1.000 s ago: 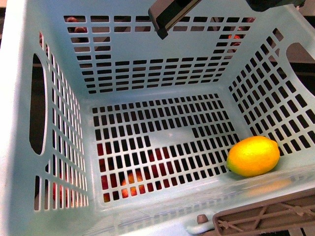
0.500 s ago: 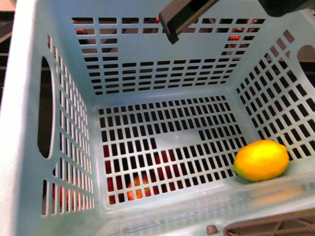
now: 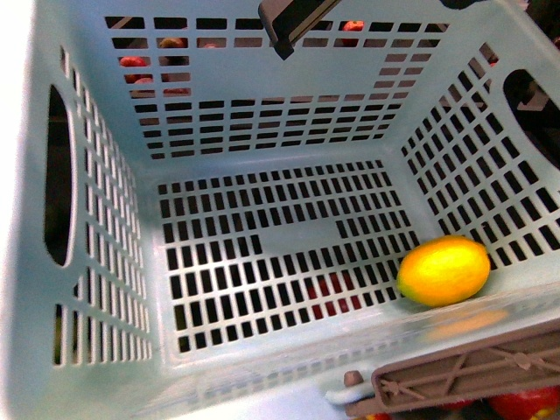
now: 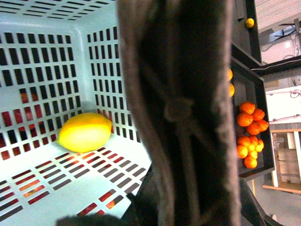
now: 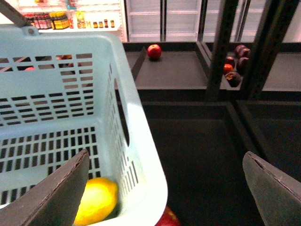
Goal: Pick lemon and mango into basket
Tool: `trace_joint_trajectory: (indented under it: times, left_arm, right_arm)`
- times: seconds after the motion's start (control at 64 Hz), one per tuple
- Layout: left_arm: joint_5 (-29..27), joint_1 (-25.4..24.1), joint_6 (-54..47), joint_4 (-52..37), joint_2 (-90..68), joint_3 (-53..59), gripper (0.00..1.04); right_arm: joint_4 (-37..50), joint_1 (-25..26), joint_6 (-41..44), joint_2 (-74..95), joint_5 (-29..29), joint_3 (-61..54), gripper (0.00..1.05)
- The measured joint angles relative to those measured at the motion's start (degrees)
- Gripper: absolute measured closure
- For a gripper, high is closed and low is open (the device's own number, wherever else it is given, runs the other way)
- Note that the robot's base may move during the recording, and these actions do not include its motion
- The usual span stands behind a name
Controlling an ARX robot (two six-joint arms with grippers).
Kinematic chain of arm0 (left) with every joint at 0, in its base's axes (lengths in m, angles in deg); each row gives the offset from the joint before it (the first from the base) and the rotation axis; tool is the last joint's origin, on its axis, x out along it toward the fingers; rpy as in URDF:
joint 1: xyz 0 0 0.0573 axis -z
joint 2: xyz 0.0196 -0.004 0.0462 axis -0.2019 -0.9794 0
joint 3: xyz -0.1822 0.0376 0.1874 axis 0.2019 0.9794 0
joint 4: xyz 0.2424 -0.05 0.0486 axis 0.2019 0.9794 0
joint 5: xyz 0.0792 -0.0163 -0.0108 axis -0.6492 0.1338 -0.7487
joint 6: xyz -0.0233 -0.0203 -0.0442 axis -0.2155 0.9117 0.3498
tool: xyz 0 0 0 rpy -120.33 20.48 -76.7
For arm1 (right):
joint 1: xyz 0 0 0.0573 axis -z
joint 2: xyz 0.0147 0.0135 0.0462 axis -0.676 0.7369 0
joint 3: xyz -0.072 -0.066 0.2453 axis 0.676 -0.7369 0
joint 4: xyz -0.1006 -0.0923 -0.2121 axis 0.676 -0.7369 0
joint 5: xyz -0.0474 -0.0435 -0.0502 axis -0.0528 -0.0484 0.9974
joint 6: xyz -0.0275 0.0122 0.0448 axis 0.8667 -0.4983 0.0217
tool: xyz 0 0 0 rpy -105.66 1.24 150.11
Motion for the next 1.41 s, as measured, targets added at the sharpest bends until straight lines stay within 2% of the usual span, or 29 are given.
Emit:
trace_joint_trajectory:
  times: [1.406]
  left_arm:
    - [0.2, 0.0, 0.0, 0.0, 0.0, 0.0, 1.0]
  right_arm:
    - [0.0, 0.0, 0.0, 0.0, 0.0, 0.0, 0.09]
